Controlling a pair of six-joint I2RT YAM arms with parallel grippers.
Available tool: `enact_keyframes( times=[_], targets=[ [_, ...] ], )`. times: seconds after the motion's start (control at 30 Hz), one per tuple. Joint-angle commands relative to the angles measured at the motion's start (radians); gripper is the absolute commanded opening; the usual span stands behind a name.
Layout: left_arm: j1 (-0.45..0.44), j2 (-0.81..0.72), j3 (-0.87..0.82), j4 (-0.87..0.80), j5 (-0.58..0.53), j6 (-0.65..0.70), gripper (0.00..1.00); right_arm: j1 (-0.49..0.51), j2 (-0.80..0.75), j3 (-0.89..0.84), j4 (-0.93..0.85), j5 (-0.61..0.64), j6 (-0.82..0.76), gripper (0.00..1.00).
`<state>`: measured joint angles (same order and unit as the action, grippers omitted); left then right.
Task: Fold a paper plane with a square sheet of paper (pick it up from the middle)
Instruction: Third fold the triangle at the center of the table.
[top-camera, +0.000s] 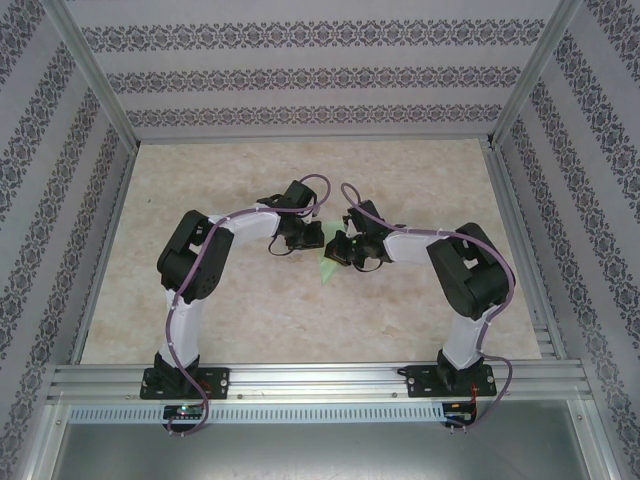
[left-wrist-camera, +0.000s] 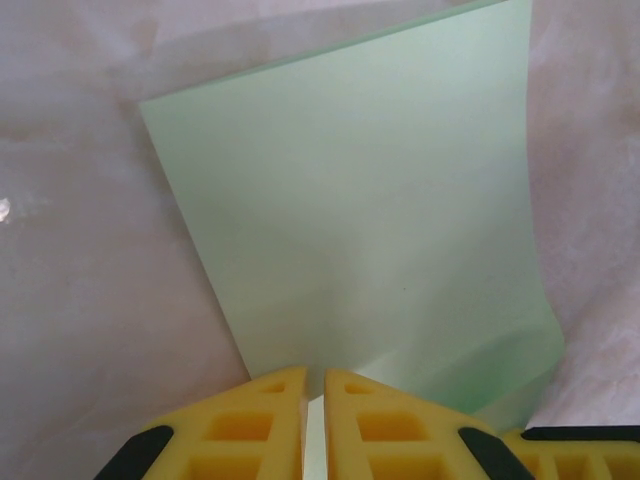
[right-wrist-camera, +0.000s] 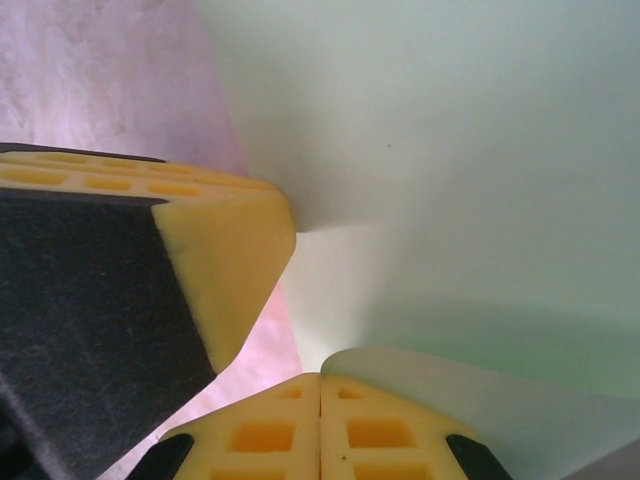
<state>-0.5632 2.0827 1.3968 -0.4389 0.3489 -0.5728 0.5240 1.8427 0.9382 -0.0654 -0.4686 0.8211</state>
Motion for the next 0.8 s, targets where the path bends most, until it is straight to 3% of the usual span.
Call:
enact_keyframes(
  times=[0.0,0.77],
  targets=[
    [0.006,0.007,-0.011,-0.024,-0.004,0.019,0.15,0.013,0.018,0.023,0.029,0.006,-0.002,0.07],
    [0.005,0.002,-0.013,-0.026,0.000,0.020,0.14,0.011,0.053,0.043,0.005,-0.006,-0.036,0.08]
  ],
)
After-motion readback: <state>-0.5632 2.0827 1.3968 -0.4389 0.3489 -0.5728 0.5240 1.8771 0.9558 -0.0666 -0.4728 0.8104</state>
